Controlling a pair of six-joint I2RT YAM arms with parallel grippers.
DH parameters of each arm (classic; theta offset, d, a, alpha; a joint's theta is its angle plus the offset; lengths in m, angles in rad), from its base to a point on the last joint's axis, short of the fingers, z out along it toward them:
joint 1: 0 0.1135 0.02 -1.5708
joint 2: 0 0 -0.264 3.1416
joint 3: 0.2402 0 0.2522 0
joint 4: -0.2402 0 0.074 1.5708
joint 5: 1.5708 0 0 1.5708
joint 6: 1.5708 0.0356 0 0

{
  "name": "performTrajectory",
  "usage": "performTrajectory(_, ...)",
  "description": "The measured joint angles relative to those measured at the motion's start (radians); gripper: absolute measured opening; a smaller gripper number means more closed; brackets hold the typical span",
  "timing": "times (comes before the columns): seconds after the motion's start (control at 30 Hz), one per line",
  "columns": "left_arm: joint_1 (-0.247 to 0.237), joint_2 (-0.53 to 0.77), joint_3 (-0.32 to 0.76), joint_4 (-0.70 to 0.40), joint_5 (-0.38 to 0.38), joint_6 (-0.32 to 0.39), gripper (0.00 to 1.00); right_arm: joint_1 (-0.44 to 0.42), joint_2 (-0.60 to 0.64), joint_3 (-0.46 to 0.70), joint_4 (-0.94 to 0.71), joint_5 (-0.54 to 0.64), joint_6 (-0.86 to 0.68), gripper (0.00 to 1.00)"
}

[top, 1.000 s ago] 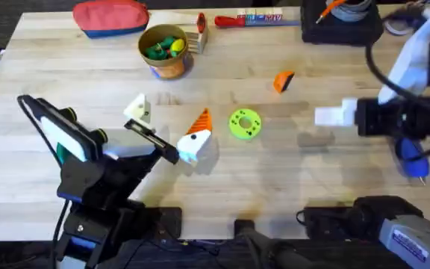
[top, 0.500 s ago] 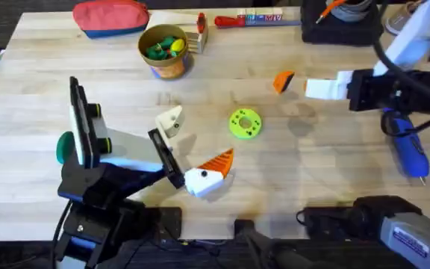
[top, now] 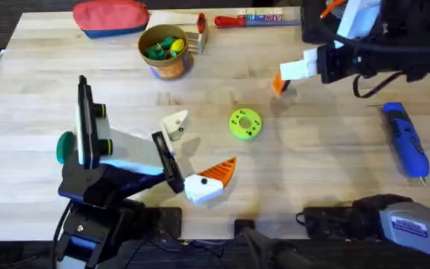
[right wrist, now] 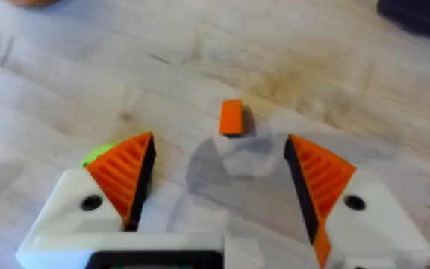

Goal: Pick up the gripper from the table and insert it into the empty holder that is missing its gripper. Then pick up a screw, insert it into the mounting hole, and use the screwdriver to tighten it. Finally, clean up the table by picking up the vegetable and placing it into the bucket.

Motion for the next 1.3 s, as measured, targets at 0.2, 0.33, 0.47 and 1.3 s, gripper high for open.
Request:
performTrajectory(0.2,0.0,0.0,0.0,0.0,0.005,0.0,0.988,0.0,0.152,0.013,0.04,0.038,-0.006,0.971)
performTrajectory(0.33,0.0,0.0,0.0,0.0,0.008,-0.001,0.986,0.0,0.244,0.033,0.037,0.046,-0.007,0.885)
performTrajectory(0.47,0.0,0.0,0.0,0.0,0.008,-0.001,0.989,0.0,0.312,0.077,0.041,0.051,-0.007,0.498)
performTrajectory(1.3,0.0,0.0,0.0,0.0,0.008,-0.003,0.988,-0.141,-0.233,0.152,-0.38,-0.01,-0.026,0.003)
